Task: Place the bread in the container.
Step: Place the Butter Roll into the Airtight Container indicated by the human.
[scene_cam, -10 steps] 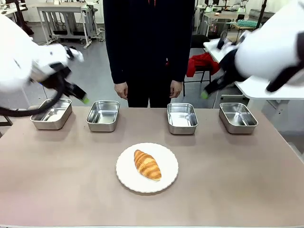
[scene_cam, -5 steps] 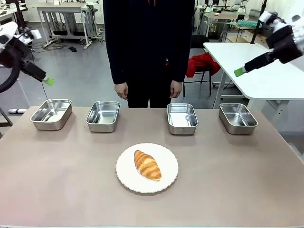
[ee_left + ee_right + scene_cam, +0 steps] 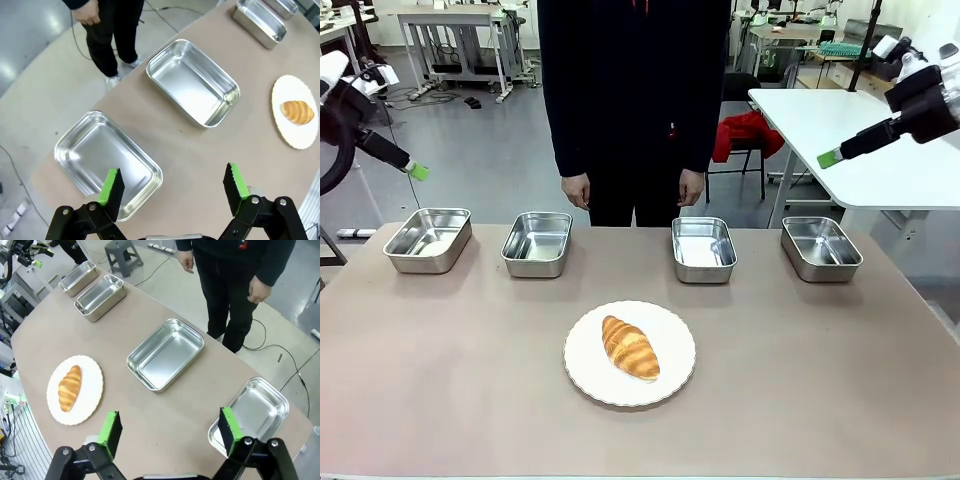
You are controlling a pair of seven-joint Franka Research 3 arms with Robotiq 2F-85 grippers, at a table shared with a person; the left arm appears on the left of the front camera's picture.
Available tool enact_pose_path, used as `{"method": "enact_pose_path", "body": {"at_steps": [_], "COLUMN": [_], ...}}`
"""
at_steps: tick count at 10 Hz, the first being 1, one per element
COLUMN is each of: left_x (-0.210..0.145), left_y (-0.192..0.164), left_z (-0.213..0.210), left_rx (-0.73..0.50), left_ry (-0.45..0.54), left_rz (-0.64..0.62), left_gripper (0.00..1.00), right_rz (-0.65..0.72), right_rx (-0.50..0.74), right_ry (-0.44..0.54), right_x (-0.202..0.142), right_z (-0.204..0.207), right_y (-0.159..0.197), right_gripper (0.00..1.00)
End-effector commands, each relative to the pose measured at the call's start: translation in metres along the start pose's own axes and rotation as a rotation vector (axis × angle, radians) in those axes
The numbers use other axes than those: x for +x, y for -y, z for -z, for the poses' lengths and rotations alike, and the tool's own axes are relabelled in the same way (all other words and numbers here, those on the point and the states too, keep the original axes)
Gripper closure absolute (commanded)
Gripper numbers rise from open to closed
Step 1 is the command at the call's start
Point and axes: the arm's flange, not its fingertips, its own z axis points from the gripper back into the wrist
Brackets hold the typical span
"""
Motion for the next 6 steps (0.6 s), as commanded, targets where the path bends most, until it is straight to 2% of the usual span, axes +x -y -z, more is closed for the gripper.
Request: {"method": "enact_pose_path", "body": {"at_steps": [1, 2, 3, 6], "left_x": [-0.003, -0.010, -0.022, -0.057], "left_y": [-0.004, -0.016, -0.027, -0.063], "left_z": [0.000, -0.024, -0.042, -0.092], "left_rx": [0.000, 0.059, 0.065, 0.121], "left_ry": [0.001, 0.065, 0.137, 0.267], "left_rz": [0.008, 0.004, -0.027, -0.034], "left_gripper": [0.00, 0.00, 0.00, 0.00], "right_rz": [0.002, -0.091, -0.146, -0.237], "right_rx": [0.005, 0.016, 0.012, 0.103], "right_ry": [0.005, 0.042, 0.086, 0.159], "right_x": [-0.002, -0.007, -0.018, -0.056], "right_z": [-0.001, -0.031, -0.062, -0.125], "right_y": [0.003, 0.014, 0.030, 0.057], "right_gripper": [0.00, 0.00, 0.00, 0.00]}}
